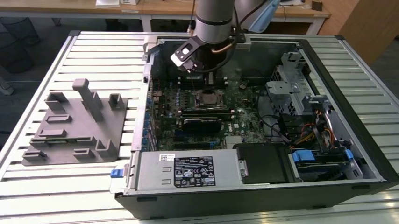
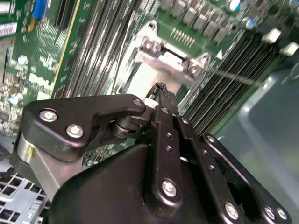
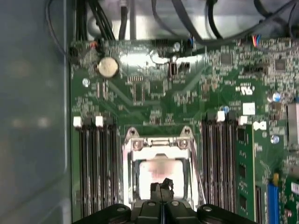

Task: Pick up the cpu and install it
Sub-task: 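Close the cpu cover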

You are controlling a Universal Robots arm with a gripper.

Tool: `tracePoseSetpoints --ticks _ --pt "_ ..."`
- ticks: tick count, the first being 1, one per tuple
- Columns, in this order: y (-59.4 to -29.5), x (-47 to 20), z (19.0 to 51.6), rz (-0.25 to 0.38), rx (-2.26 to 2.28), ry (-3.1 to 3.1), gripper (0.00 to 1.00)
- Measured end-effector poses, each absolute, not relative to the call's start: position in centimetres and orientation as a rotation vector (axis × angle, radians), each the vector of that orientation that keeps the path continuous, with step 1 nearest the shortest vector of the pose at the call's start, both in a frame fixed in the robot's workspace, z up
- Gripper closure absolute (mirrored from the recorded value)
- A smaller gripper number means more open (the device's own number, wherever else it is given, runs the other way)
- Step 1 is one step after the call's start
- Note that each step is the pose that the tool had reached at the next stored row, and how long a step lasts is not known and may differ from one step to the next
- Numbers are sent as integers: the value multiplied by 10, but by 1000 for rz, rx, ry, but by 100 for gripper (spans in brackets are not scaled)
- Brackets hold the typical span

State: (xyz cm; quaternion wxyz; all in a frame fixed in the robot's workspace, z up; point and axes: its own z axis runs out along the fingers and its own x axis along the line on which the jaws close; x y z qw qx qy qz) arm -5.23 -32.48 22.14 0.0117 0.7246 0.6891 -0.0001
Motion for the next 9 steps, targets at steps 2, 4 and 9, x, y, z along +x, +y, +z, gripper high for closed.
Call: tracePoseSetpoints --ticks 2,4,9 --pt "-325 -56 219 0 2259 2150 89" --pt "-325 -59 217 0 2258 2150 89" --pt "-325 -65 213 0 2258 2151 89"
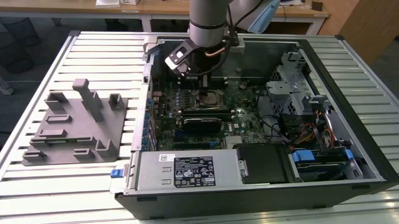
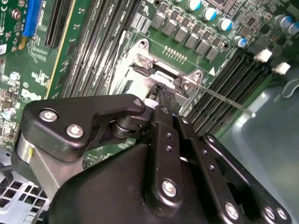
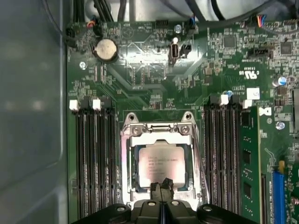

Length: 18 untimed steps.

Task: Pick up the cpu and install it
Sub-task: 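Close the cpu cover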

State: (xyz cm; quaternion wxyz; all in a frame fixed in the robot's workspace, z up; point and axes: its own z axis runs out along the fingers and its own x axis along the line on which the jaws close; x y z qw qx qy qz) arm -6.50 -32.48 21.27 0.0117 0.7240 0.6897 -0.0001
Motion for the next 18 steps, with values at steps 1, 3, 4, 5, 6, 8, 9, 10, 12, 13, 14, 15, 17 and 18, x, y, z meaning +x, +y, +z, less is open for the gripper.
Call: tracePoseSetpoints --ticks 1,3,4,5,6,8,9,10,12,13,14,15,17,18 --pt "-325 -65 212 0 2258 2151 89" --pt "-325 -65 209 0 2257 2151 89" --pt "-325 -65 208 0 2257 2151 89" --pt "-325 -65 206 0 2258 2151 89" --pt "-325 -65 205 0 2258 2151 89" --pt "-325 -65 203 0 2258 2151 89" --pt "-325 -65 202 0 2258 2151 89" --pt "-325 -65 201 0 2258 2151 89" --pt "-325 -65 200 0 2258 2151 89" --pt "-325 -65 199 0 2258 2151 89" --pt "-325 -65 199 0 2258 2151 89" --pt "-325 -65 199 -1 2258 2151 89" --pt "-325 -65 198 -1 2258 2151 89" --pt "-325 -65 198 0 2258 2151 89"
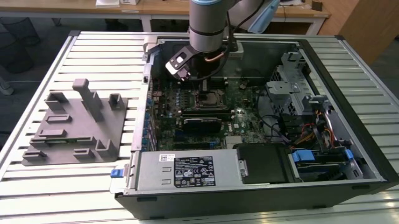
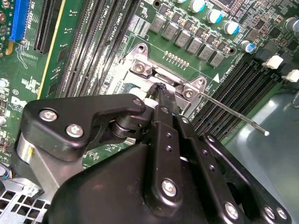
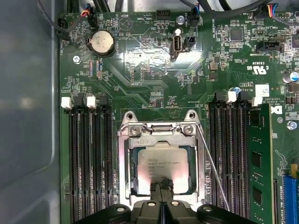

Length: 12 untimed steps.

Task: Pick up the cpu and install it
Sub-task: 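Close the cpu cover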

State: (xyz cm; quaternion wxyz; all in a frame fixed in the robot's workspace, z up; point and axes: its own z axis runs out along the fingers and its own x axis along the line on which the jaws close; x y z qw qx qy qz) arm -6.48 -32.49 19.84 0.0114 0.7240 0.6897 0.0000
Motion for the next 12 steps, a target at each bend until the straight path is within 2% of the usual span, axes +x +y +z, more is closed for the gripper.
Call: tracePoseSetpoints --ticks 12 --pt "-325 -52 198 15 2265 2158 89"
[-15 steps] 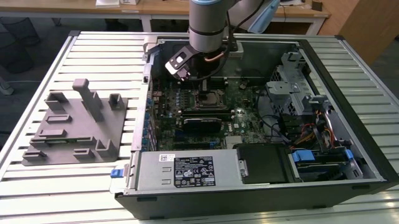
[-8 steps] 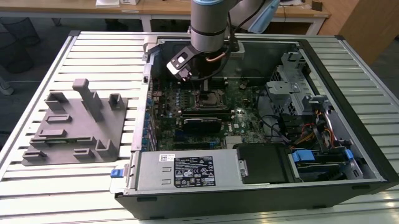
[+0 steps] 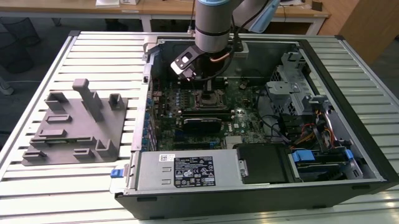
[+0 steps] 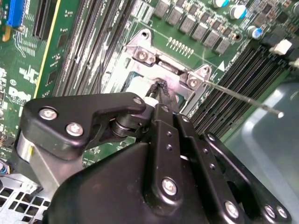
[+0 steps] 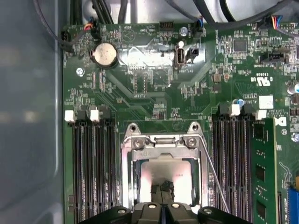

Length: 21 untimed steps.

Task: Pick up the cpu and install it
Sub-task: 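Close the cpu cover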

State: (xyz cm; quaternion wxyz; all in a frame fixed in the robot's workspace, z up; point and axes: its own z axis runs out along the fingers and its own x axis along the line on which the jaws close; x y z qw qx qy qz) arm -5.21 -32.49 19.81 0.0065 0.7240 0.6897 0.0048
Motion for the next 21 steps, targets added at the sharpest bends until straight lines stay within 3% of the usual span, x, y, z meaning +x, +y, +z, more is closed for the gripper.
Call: tracePoseSetpoints --ticks 21 --pt "-325 -49 214 21 2268 2160 89"
